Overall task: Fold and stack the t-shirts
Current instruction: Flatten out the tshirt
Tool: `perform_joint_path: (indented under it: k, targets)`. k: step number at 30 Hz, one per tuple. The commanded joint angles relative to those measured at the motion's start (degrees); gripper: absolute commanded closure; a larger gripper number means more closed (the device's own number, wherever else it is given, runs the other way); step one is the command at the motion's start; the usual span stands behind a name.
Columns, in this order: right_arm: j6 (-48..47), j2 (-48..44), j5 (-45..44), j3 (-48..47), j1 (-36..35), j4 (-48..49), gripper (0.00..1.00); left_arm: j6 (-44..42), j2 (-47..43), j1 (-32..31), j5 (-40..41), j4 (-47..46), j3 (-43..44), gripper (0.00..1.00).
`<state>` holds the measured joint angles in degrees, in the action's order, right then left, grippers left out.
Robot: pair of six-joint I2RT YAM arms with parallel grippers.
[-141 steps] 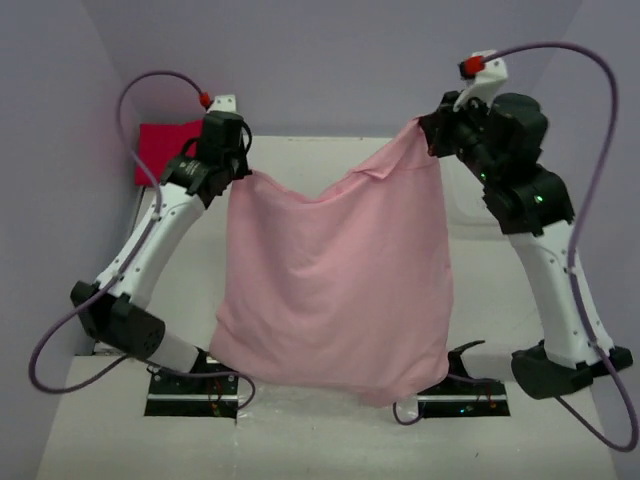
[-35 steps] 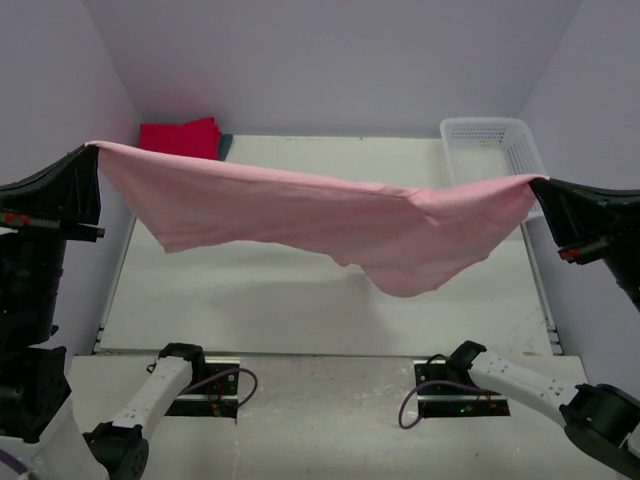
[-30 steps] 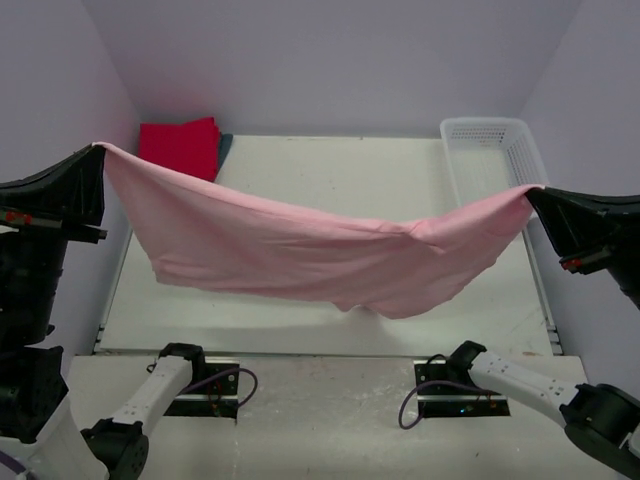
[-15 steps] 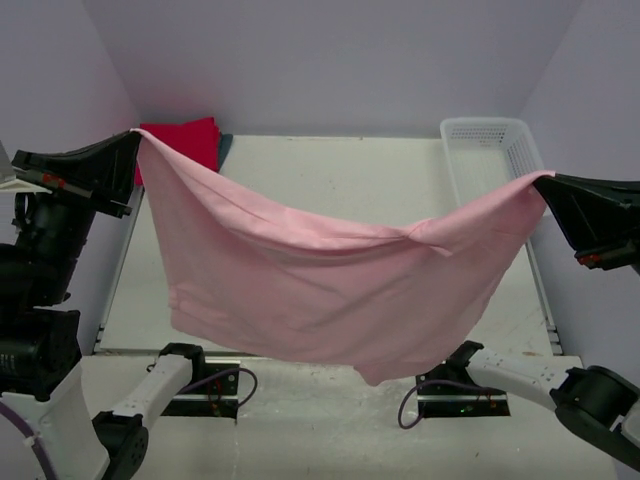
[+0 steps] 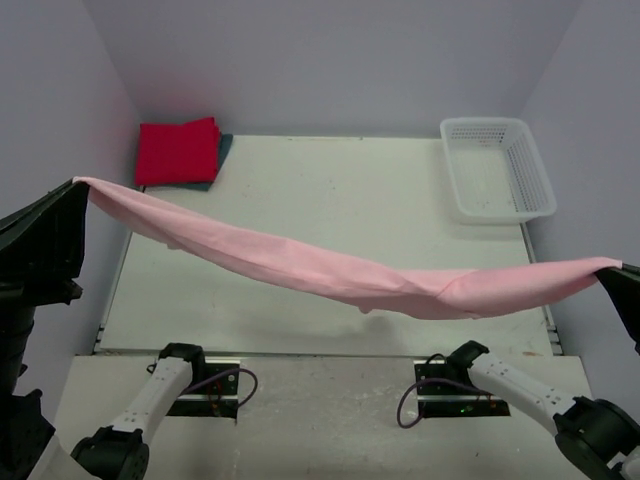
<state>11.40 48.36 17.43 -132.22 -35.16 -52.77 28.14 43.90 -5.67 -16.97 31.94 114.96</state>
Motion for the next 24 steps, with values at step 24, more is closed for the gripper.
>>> perform_joint_path:
  k: [24]
  targets:
    - [6.71,32.04,-19.8,46.51,13.7,20.95,1.0,8.25,27.35,-1.44,22.41,-15.21,-54.21,1.0]
